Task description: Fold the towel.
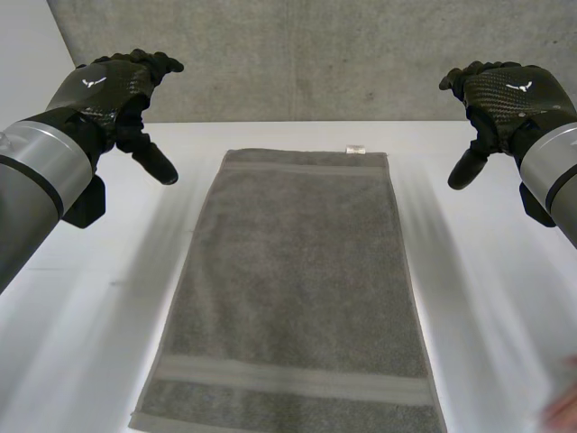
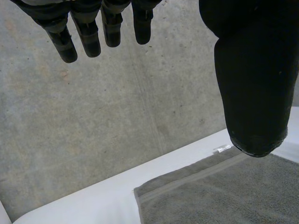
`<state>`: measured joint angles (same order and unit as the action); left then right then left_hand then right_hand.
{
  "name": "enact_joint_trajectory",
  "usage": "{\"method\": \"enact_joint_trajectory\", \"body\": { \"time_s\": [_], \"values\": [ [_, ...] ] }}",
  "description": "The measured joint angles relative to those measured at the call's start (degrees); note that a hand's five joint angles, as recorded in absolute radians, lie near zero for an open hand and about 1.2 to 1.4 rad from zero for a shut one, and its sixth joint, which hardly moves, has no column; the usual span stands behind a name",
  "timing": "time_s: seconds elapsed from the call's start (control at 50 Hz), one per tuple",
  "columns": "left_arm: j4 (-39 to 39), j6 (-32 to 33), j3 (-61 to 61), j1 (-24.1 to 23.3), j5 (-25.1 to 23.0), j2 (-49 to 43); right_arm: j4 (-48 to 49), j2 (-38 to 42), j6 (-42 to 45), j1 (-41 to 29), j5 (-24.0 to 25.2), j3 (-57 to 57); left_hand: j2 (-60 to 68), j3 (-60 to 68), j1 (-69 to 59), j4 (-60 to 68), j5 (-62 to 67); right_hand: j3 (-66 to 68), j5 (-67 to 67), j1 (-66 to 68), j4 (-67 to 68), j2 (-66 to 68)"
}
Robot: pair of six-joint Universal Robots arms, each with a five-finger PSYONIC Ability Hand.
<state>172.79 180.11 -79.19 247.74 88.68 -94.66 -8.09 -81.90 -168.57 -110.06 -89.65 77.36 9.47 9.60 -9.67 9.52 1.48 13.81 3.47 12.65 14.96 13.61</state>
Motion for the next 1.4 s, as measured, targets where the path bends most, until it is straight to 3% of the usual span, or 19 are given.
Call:
{"method": "enact_joint_trajectory", "body": {
  "time_s": [0.58,0.9,1.16,1.4],
  "values": [
    [-0.15,0.23,-0.72,-0.25,-0.01,-0.81,-1.22,1.5,0.08,-0.06,1.48,0.06,0.0,0.0,0.0,0.0,0.0,0.0,0.0,0.0,0.0,0.0],
    [5.35,4.34,-14.56,0.12,-3.26,-1.37,-4.67,3.59,10.18,-0.63,10.79,15.57,0.0,0.0,0.0,0.0,0.0,0.0,0.0,0.0,0.0,0.0],
    [20.25,8.22,-31.51,1.84,-4.8,-2.16,3.52,3.35,16.11,-0.57,19.62,32.59,0.0,0.0,0.0,0.0,0.0,0.0,0.0,0.0,0.0,0.0],
    [21.09,8.16,-34.5,1.99,-4.7,-6.01,7.73,3.59,16.98,-0.85,23.71,38.68,0.0,0.0,0.0,0.0,0.0,0.0,0.0,0.0,0.0,0.0]
  ]
}}
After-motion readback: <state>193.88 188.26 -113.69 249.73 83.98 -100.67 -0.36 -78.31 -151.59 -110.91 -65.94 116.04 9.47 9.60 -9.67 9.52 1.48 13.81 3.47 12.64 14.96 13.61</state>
